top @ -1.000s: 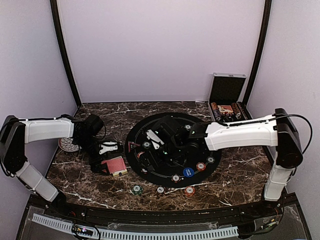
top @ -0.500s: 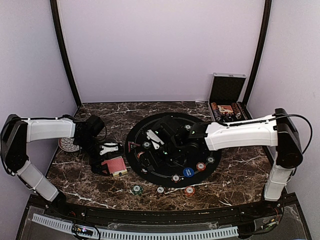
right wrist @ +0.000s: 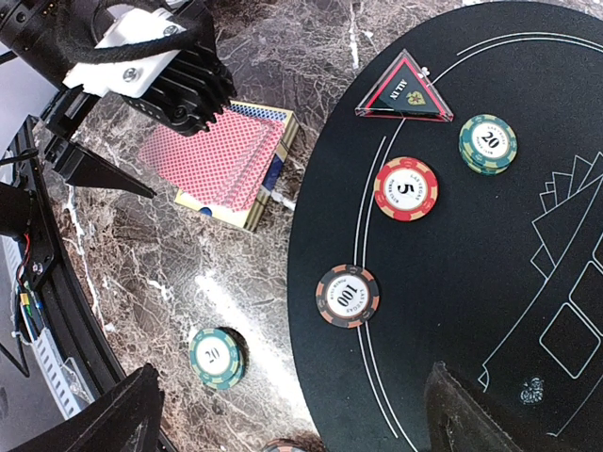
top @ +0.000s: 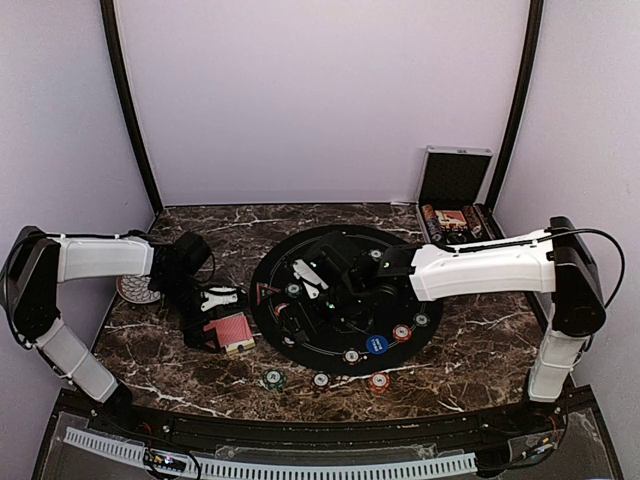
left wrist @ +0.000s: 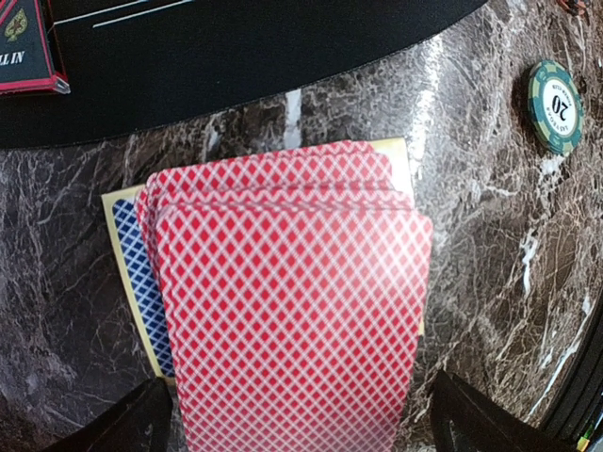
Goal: Distribute texas hold em gaming equipment
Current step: Pick up the face-down deck piles from the center of the board.
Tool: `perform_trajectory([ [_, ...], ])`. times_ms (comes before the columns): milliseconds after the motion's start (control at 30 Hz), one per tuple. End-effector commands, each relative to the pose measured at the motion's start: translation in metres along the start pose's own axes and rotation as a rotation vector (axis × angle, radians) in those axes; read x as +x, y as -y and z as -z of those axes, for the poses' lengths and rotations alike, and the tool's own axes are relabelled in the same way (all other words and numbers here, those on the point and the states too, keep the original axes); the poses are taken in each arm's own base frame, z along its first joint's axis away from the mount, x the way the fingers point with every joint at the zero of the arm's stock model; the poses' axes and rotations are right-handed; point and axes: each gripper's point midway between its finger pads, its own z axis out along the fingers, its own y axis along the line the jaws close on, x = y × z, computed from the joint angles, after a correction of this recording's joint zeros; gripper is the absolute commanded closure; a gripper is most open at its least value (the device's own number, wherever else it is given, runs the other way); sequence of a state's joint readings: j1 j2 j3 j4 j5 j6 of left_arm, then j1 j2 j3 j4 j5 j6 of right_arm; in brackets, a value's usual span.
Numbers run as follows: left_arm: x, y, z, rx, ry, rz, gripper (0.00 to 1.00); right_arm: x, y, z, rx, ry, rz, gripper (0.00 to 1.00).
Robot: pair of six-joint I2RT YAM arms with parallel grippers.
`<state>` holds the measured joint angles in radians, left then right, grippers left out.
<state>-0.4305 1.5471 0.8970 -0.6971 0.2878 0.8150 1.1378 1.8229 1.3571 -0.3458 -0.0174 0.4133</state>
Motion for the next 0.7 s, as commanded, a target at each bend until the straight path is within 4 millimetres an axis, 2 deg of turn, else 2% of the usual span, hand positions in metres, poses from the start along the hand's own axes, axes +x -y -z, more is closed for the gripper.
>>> perform_trajectory([
  [0,0.0010,-0.0013,-0.0046,0.000,-0.009,0.011,0.01,-0.0133,-0.0004,0.0098,0.000,0.041,-0.008,0.02],
  [667,0.0046,0.0051,-0.0112,0.033,-0.025,0.002,0.01,-0.0122,-0.0001,0.0080,0.001,0.036,-0.010,0.02],
])
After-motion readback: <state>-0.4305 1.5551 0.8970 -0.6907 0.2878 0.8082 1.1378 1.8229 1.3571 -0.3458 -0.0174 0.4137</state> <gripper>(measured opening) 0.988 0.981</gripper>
